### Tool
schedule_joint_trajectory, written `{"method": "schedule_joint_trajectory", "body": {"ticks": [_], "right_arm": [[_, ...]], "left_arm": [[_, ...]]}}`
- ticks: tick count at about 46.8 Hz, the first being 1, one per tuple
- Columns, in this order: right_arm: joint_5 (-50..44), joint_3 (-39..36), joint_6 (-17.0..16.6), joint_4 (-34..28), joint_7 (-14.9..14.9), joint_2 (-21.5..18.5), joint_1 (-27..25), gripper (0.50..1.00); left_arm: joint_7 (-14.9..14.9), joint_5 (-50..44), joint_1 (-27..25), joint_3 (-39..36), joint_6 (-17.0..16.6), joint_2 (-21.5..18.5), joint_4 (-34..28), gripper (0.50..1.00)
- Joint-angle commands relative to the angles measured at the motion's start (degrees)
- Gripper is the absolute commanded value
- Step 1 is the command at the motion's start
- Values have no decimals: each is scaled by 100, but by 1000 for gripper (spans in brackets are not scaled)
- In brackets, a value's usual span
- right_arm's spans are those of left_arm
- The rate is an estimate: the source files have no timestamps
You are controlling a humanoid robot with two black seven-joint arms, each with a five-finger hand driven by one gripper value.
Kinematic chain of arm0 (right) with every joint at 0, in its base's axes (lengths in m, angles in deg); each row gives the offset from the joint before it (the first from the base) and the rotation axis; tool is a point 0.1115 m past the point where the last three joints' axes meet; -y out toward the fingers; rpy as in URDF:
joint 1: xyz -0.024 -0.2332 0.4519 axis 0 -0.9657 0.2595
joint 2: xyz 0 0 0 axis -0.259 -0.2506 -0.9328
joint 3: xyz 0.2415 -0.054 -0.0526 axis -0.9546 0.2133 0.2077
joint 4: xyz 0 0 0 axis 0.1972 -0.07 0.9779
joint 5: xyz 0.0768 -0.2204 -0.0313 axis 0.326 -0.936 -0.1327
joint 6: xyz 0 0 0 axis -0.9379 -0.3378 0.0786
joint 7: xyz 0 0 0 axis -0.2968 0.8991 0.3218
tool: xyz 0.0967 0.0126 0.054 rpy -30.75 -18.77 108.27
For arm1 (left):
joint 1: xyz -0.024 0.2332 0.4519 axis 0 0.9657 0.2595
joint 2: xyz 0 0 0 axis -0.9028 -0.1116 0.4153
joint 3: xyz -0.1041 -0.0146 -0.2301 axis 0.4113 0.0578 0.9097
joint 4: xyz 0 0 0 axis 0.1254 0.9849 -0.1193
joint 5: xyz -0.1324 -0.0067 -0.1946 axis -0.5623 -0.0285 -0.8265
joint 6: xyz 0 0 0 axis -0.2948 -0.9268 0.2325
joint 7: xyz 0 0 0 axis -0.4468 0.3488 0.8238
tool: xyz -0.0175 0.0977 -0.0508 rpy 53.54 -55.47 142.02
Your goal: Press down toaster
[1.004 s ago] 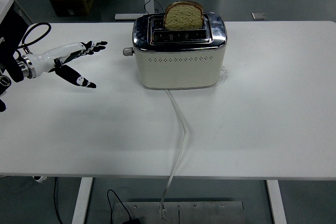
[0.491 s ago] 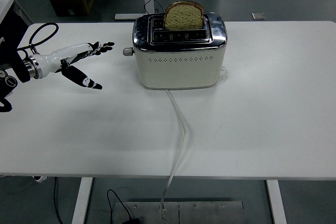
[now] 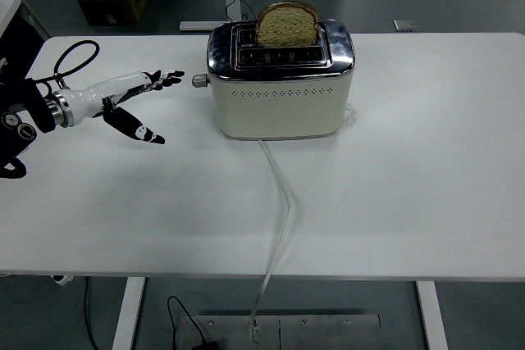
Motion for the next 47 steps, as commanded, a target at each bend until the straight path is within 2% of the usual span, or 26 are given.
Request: {"method": "schedule_joint_trajectory", "body": {"ticks": [1,47], "right_arm": [[0,0,0,-1,0,0,1,998],[0,0,0,-1,0,0,1,998]], "left_arm": [[5,0,7,-2,0,46,0,1000],[13,-70,51,-213,-140,327,61,1000]]}}
